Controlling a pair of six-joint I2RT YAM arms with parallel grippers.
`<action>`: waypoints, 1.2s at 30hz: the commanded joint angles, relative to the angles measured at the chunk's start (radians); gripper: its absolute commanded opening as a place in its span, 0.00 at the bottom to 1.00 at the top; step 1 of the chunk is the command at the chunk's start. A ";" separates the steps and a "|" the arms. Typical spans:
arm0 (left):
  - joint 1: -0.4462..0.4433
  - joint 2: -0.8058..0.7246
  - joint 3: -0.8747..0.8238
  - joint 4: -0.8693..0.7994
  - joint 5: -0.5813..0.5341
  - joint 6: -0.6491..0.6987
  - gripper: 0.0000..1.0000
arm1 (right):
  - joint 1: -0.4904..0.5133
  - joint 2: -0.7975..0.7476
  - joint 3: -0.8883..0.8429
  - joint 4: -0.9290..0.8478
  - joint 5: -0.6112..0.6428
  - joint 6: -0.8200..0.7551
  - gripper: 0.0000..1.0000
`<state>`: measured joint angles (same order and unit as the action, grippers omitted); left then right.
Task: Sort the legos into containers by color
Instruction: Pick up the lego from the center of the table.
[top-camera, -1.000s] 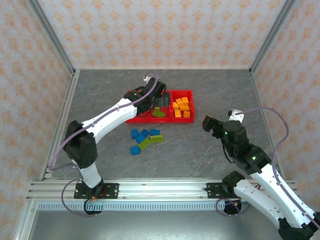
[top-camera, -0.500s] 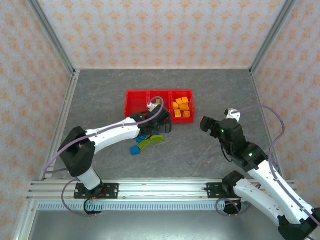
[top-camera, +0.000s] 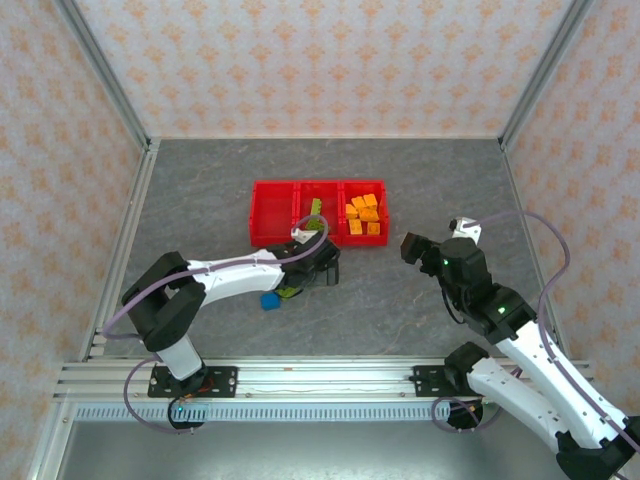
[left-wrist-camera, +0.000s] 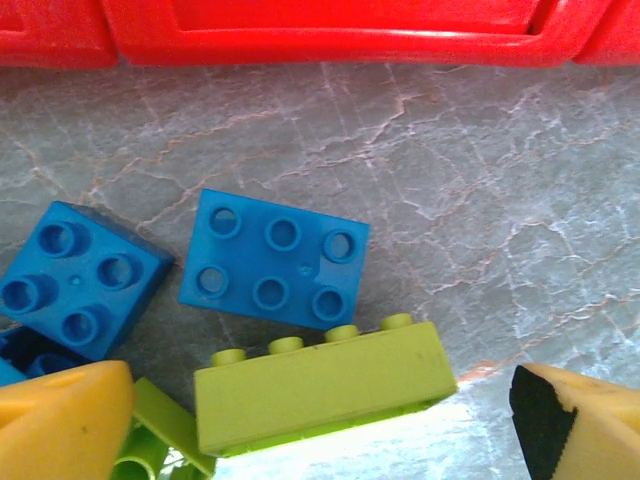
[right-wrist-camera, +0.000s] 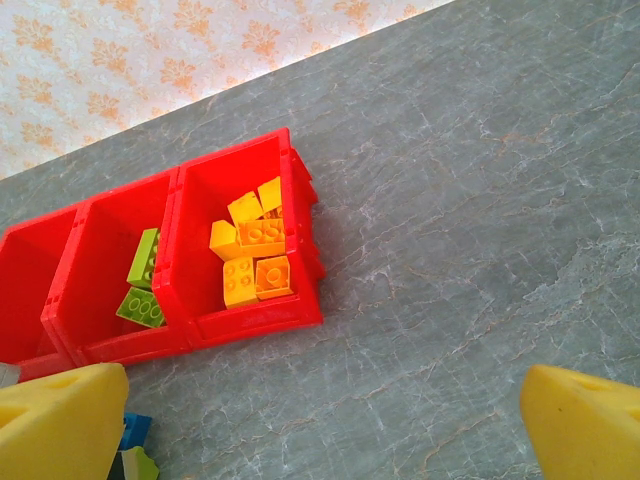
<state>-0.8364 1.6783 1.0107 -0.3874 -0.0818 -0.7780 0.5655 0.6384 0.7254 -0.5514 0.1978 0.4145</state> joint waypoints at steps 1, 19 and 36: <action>-0.006 0.009 -0.011 0.031 0.005 -0.017 0.97 | -0.003 -0.011 -0.009 0.012 0.000 -0.016 1.00; -0.009 0.083 0.023 0.039 0.033 0.008 0.83 | -0.003 -0.020 -0.007 0.010 0.001 -0.014 1.00; -0.015 0.172 0.101 0.026 0.057 0.074 0.61 | -0.003 -0.025 -0.009 0.011 0.003 -0.014 1.00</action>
<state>-0.8436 1.8324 1.0924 -0.3470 -0.0292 -0.7219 0.5655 0.6254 0.7254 -0.5514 0.1940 0.4149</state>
